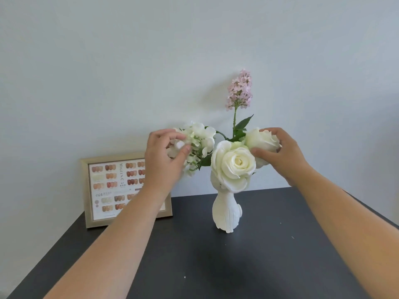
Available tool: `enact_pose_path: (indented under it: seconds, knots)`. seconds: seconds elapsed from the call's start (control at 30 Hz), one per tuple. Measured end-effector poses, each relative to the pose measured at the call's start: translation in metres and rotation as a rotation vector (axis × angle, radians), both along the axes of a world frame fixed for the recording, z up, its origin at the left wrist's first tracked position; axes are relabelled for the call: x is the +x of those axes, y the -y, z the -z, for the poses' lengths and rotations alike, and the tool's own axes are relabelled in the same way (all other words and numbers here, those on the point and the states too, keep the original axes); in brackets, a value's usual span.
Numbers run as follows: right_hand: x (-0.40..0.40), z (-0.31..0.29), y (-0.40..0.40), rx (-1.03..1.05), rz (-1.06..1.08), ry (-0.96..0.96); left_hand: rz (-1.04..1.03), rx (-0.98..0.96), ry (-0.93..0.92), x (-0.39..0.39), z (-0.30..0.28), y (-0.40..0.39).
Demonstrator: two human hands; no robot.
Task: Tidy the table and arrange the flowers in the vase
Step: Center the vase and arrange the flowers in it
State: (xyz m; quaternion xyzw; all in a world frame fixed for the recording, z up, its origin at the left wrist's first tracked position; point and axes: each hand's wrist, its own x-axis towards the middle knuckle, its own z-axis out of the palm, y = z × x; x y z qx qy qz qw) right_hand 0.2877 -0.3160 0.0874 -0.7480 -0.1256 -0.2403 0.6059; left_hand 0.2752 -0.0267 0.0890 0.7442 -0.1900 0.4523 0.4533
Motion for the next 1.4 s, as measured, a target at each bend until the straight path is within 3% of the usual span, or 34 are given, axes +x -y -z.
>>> enact_pose_path:
  seconds: [0.2, 0.5, 0.77, 1.03, 1.13, 1.2, 1.33, 1.4]
  knots:
    - [0.011, -0.039, 0.006, 0.11, -0.033, 0.019, 0.006, 0.012, -0.172, 0.036, -0.032, 0.017]
    - [0.018, -0.095, -0.025, -0.007, -0.106, 0.103, 0.069, 0.137, -0.231, 0.037, -0.038, 0.043]
    - [0.014, -0.073, -0.037, -0.468, 0.108, 0.027, 0.017, 0.245, -0.29, 0.035, -0.01, 0.024]
    - [0.002, -0.062, -0.055, -0.936, 0.023, -0.07, 0.003, 0.296, -0.256, 0.022, 0.005, 0.013]
    - [-0.002, -0.066, -0.056, -1.018, -0.017, -0.136, 0.016, 0.297, -0.269, 0.018, 0.011, 0.012]
    - [-0.007, -0.073, -0.048, -0.997, -0.04, -0.152, 0.023, 0.284, -0.262, 0.016, 0.012, 0.01]
    - [-0.025, -0.076, -0.015, -0.539, -0.097, -0.163, -0.042, 0.282, -0.219, 0.012, 0.008, 0.001]
    - [-0.033, -0.06, 0.003, -0.418, -0.108, -0.173, -0.026, 0.288, -0.226, 0.012, 0.006, -0.001]
